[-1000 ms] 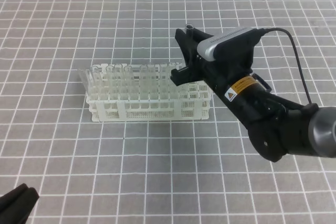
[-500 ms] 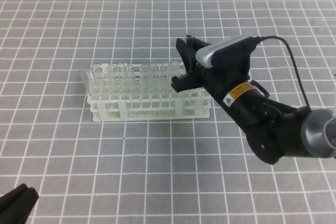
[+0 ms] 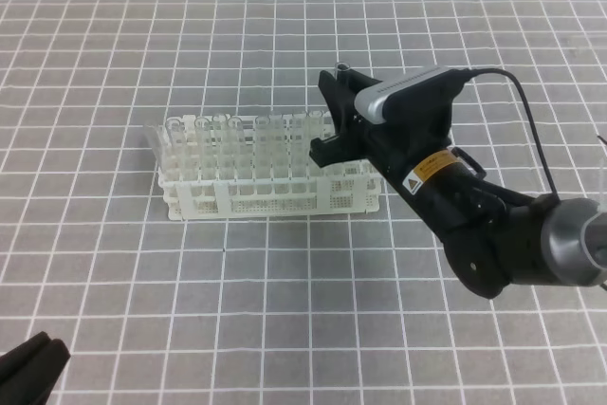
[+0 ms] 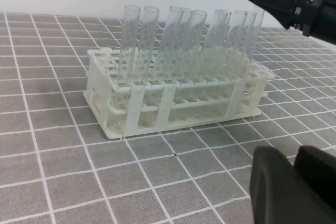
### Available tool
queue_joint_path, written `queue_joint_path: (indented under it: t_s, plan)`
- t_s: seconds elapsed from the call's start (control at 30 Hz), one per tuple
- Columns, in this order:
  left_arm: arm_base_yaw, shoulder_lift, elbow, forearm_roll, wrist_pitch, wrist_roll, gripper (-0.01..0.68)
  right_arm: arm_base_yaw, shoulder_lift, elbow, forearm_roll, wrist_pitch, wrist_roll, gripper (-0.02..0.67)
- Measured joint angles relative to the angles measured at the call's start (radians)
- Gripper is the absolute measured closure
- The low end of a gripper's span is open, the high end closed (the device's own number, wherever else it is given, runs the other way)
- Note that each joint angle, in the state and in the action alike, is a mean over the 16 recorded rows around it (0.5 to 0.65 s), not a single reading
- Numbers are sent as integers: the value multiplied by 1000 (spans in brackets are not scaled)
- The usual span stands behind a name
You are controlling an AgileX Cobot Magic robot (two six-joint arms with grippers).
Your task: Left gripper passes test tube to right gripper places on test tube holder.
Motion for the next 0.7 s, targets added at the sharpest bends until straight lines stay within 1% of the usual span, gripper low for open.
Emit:
queue_joint_path:
  t_s: [0.4,0.57,0.7]
  plan:
    - [0,1,2,0,0,0,666,-1,-60,33,2,7,-4,614]
    - [0,2,3,1,0,0,666,-1,-136,71,3,26,-14,614]
    - [0,2,3,1,0,0,666,-1,-226,99,-2,95,-19,619]
